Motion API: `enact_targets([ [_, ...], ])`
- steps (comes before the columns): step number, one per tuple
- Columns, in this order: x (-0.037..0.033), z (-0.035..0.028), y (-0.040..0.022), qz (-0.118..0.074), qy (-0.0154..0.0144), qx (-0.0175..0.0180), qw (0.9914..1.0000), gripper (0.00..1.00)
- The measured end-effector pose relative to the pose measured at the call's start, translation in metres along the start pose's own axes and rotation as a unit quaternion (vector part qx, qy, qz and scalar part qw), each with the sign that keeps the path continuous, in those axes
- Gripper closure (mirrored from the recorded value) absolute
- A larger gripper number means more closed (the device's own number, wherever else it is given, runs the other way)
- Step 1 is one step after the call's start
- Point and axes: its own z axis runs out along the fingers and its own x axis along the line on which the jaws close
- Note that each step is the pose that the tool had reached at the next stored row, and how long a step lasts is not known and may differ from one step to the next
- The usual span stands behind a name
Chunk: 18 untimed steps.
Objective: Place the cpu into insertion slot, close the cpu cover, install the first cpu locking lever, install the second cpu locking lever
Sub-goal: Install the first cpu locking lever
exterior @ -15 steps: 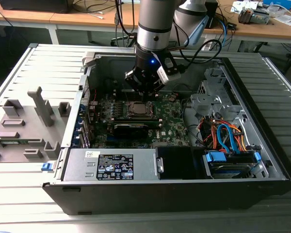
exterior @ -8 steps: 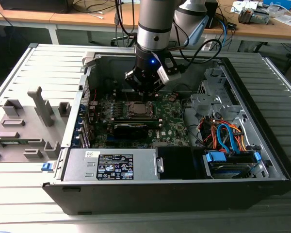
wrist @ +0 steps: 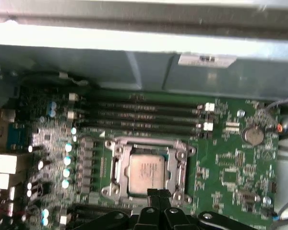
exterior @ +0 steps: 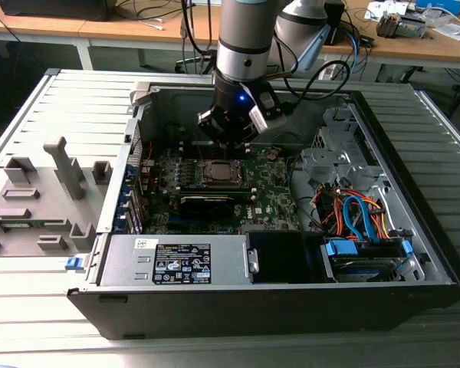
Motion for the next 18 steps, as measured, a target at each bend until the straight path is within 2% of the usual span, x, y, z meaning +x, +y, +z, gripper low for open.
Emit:
enact_targets([
  [2,0.0,0.0,0.0,0.0,-0.0007,-0.0092,0.99996,0.89],
  [9,0.0,0.0,0.0,0.0,-0.0007,-0.0092,0.99996,0.89],
  [18,0.0062,0.0002,0.0005,0.0,-0.0008,-0.0092,0.99996,0.89],
])
